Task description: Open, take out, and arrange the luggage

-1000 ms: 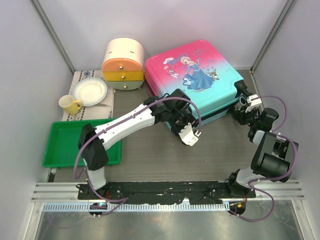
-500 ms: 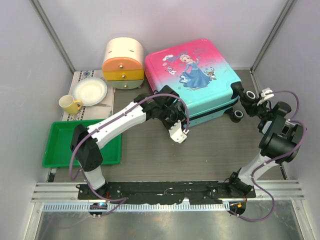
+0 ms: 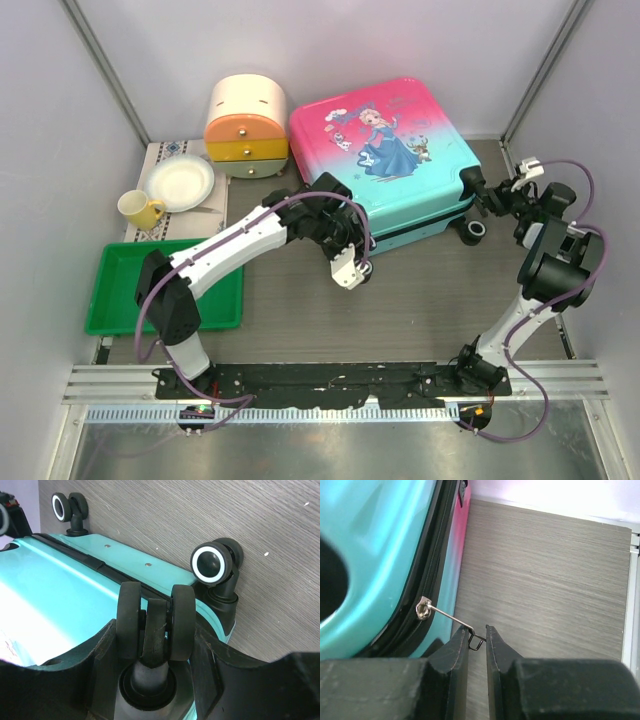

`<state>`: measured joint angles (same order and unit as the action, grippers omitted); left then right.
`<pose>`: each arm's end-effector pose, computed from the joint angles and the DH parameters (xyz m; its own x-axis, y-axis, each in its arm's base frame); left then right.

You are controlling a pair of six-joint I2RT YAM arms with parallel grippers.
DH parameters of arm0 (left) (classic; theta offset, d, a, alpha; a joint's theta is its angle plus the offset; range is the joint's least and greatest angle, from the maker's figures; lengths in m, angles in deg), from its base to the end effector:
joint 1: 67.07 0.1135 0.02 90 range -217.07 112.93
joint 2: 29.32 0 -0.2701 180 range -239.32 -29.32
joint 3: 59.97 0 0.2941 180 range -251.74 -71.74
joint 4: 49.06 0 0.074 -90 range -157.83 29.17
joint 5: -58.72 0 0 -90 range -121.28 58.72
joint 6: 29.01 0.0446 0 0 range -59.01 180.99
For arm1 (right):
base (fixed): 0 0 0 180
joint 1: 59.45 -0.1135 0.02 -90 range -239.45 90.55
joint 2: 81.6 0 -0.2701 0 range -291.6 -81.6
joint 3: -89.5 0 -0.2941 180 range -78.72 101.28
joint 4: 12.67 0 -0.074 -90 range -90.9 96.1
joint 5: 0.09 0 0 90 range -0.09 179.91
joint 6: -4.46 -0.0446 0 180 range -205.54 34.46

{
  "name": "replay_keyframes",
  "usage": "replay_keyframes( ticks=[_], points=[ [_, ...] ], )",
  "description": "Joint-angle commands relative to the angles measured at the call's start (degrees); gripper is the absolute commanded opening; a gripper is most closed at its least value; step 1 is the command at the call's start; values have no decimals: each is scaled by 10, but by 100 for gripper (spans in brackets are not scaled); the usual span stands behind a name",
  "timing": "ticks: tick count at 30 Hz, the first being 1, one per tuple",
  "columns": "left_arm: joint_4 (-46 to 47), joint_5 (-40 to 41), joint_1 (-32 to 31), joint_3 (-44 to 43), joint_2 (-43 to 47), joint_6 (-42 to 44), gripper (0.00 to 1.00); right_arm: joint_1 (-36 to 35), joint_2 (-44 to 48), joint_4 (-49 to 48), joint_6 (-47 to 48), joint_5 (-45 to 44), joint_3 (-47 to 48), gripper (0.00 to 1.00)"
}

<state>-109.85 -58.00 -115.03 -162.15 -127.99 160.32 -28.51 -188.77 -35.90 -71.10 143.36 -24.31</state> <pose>0.2635 -0.3222 0.3027 0.9065 0.3108 -0.2856 0.4220 -0.6843 0.5947 0.3765 -0.1839 0.1480 -0.1659 -0.0737 -0.9834 -0.4042 0.9147 -0.0003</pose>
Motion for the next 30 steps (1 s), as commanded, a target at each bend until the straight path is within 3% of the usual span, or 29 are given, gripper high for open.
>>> replay_keyframes(
  ticks=[1, 9, 14, 15, 16, 17, 20, 25, 27, 29, 30],
  points=[
    [-181, 61, 35, 32, 9, -24, 0, -27, -22, -54, -63, -99, 65, 1],
    [-184, 46, 35, 36, 8, -22, 0, -68, -80, -76, -162, -120, 127, 1],
    [-177, 34, 33, 43, 17, -26, 0, -69, -88, 18, -158, -123, 179, 1],
    [-172, 38, 32, 45, 20, -32, 0, -69, -88, 105, -142, -118, 191, 8],
    [-163, 41, 26, 45, 23, -39, 0, -69, -85, 148, -116, -113, 214, 21],
    [-159, 42, 24, 44, 23, -62, 20, -69, -75, 184, -92, -115, 219, 43],
    [-153, 27, 21, 24, 30, -99, 60, -61, -48, 261, -68, -122, 202, 59],
    [-129, 6, 18, 2, 63, -192, 73, -59, -22, 392, -27, -174, 196, 61],
    [-124, -3, 17, -6, 77, -221, 83, -59, -32, 443, -36, -197, 206, 62],
    [-113, -11, 16, -6, 101, -264, 100, -56, -38, 469, -51, -201, 211, 62],
    [-105, -11, 17, -1, 109, -280, 100, -55, -42, 496, -56, -202, 214, 62]
  ],
)
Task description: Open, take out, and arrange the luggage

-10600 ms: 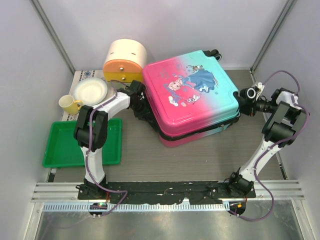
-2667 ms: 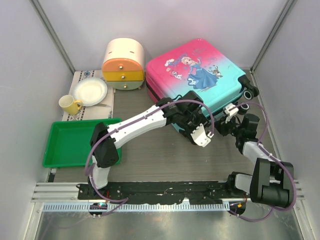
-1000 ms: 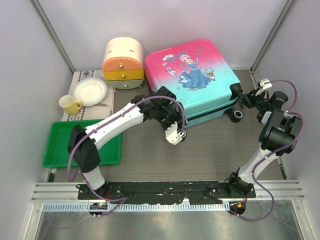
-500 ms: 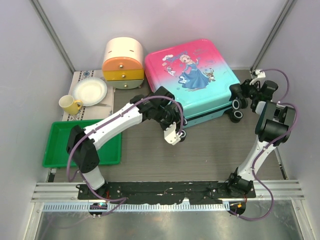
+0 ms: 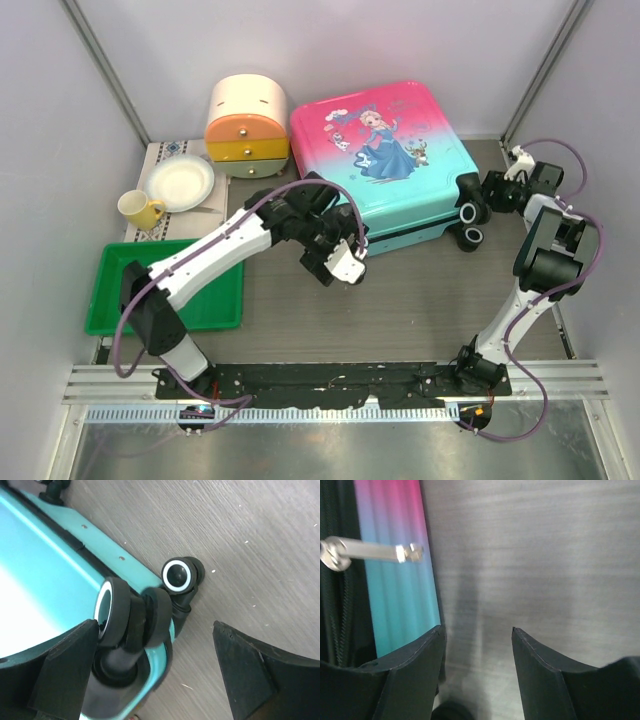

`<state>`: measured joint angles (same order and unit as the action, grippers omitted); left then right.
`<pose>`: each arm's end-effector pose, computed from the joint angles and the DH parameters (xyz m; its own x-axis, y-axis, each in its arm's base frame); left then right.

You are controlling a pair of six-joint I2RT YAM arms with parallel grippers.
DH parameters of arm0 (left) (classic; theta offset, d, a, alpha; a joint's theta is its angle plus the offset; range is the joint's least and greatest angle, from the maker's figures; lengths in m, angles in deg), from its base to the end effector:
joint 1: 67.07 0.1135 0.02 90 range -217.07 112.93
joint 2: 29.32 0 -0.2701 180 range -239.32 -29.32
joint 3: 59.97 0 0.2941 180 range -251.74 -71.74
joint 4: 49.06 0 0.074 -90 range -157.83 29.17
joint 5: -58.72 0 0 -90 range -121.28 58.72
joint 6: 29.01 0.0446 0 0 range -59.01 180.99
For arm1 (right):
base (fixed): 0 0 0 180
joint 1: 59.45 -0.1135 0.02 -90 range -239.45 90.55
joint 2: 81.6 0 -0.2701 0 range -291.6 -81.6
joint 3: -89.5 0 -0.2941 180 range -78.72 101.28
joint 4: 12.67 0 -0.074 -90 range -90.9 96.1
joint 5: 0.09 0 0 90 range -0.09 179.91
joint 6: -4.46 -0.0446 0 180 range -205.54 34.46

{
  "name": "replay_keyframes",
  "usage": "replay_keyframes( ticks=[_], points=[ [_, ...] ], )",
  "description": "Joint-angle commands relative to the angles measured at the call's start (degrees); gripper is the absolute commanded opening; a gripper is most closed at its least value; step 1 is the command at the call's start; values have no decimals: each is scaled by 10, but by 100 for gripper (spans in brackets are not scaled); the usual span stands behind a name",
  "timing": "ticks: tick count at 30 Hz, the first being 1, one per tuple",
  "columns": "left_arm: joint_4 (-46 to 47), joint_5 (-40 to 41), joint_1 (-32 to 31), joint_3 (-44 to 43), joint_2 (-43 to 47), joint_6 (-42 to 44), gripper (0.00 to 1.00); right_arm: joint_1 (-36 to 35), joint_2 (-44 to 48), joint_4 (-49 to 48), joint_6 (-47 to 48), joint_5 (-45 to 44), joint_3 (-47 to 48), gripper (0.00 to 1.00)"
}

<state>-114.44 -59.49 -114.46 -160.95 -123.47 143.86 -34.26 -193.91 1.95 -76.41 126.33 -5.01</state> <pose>0.2490 -0.3018 0.3212 0.7375 0.4898 -0.4649 0.6743 -0.5715 0.4677 0.4342 -0.1750 0.1580 -0.5817 0.1325 -0.8025 -0.1545 0.9507 0.2690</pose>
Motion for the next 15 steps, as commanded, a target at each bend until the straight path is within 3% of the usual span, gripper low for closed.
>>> replay_keyframes(
  ticks=[1, 7, 11, 14, 15],
  points=[
    [-42, 3, 11, -11, 80, -148, 100, 2, 7, 128, -16, -33, 21, 62],
    [31, 2, 13, 14, 135, -286, 100, 2, -3, 161, -53, -28, 13, 54],
    [101, 39, 36, 12, 160, -526, 99, 2, -33, 214, -45, -46, 21, 45],
    [114, 47, 102, -10, 148, -653, 100, 7, -47, 267, -37, -41, 28, 35],
    [125, 46, 152, -14, 137, -754, 98, 10, -56, 303, -25, -33, 35, 32]
  ],
)
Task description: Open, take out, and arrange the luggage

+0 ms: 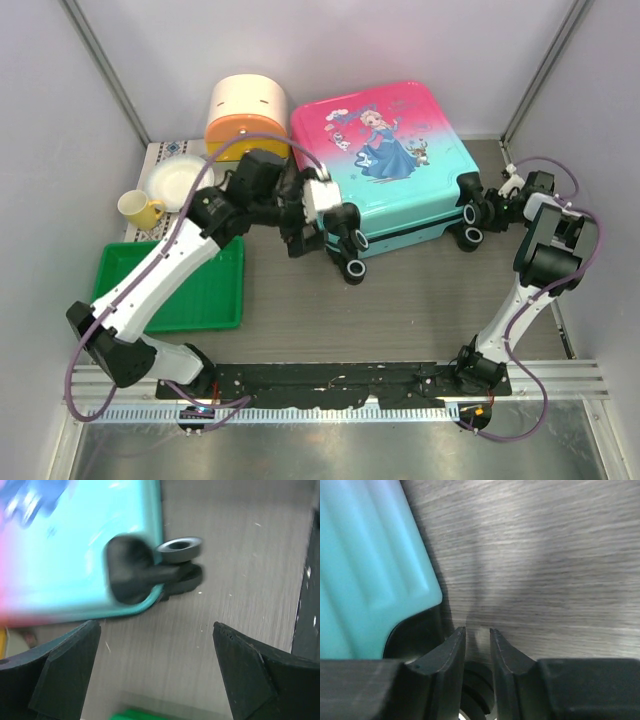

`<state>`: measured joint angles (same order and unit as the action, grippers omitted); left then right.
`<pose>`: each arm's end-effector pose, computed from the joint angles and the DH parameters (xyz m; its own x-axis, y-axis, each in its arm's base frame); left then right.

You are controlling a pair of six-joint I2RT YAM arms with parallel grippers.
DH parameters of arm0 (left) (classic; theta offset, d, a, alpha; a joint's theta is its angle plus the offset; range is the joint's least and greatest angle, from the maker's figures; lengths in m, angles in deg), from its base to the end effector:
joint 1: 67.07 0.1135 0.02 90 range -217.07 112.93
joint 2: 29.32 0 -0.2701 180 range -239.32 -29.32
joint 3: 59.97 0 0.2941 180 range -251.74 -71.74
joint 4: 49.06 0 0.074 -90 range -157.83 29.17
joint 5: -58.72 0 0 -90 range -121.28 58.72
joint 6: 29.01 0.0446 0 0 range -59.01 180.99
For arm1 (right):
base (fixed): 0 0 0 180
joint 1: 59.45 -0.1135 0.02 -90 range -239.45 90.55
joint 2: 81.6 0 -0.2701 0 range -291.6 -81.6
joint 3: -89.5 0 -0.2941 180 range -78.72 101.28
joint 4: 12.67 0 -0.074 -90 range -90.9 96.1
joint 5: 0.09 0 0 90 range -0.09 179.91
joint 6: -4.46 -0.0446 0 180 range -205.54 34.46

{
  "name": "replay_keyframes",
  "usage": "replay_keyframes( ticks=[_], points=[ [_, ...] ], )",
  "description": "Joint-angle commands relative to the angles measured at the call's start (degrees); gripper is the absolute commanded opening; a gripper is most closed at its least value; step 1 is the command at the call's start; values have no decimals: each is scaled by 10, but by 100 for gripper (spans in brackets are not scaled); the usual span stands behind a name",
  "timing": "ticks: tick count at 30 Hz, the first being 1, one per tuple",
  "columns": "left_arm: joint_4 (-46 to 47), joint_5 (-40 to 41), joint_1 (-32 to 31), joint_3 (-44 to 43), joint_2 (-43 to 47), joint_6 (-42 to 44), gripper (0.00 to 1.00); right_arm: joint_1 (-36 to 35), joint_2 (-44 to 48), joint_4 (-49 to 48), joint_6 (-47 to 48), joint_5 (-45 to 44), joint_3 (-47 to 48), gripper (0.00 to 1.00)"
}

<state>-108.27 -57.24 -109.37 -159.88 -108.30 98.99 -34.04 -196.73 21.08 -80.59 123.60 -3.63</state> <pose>0.2329 -0.2383 0.4130 0.1679 0.5956 -0.7855 0.9592 0.0851 0.2696 0.4134 -0.1690 0.1207 -0.8051 0.3030 -0.5098 0.0526 0.8927 0.4475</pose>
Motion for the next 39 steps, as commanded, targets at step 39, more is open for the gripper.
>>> replay_keyframes(
  ticks=[39],
  points=[
    [373, 42, 223, 81, -126, -704, 98, 130, 96, -33, -63, 172, -50, 29]
  ],
)
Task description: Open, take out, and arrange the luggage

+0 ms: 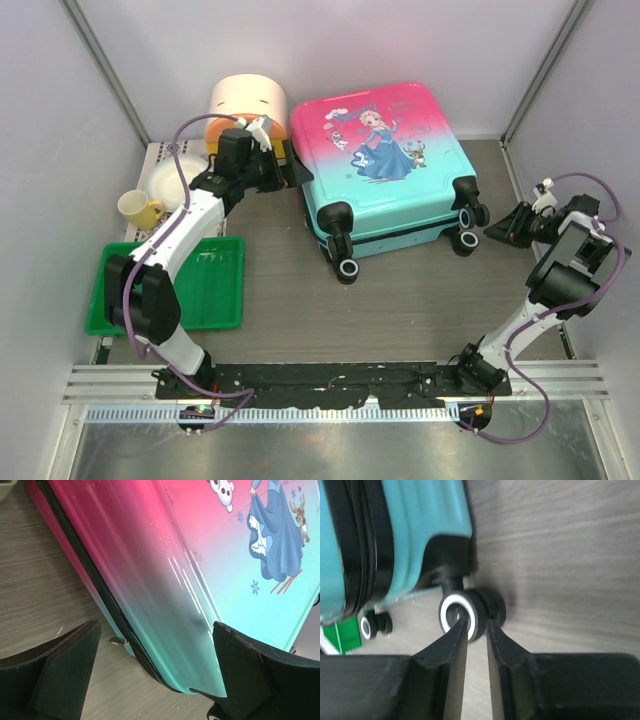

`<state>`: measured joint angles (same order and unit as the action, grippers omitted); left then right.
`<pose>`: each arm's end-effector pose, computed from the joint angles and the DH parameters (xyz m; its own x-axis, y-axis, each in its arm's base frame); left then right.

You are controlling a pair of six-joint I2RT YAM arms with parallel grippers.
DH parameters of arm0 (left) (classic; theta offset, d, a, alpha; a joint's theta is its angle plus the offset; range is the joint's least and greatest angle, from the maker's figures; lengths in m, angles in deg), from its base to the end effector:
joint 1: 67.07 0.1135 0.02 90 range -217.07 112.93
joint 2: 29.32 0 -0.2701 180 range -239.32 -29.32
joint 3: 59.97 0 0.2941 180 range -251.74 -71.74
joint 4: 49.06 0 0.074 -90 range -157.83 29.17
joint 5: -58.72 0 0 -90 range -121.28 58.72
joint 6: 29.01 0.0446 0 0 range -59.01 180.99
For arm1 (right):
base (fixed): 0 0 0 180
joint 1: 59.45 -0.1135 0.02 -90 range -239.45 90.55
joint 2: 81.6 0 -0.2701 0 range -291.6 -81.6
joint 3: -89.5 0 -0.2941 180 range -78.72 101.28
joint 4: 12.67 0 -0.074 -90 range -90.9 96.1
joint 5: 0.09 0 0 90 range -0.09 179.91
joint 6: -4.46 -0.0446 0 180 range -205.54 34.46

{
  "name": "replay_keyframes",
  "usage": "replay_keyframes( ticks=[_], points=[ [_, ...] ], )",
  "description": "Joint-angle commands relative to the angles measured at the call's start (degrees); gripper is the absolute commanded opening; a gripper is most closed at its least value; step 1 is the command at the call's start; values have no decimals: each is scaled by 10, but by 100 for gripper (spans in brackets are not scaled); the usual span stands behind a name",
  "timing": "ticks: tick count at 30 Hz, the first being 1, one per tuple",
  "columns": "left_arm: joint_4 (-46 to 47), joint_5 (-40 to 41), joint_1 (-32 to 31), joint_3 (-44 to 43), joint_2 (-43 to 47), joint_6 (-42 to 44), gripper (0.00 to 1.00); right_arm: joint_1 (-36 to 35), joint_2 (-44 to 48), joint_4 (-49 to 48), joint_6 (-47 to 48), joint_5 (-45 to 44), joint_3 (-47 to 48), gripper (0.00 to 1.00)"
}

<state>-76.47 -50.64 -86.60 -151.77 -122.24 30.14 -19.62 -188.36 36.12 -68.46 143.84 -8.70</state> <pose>0.4001 -0.1576 0.3221 -0.6889 -0.2690 -0.6731 0.2756 0.7617 -0.5865 0.3246 -0.2238 0.1518 -0.7645 0.4125 -0.4954 -0.0221 0.7513 0.6596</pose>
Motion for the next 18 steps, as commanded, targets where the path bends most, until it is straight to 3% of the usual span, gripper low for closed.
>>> replay_keyframes(
  ticks=[1, 7, 18],
  points=[
    [54, -24, -7, -1, 13, -13, 99, -19, 3, -187, -194, -44, 6, 30],
    [62, -11, -18, 5, 10, -2, 100, -56, -51, -254, -245, -88, 9, 35],
    [131, -31, -19, 15, -18, -37, 100, -113, -101, -171, -193, -53, -24, 34]
  ],
)
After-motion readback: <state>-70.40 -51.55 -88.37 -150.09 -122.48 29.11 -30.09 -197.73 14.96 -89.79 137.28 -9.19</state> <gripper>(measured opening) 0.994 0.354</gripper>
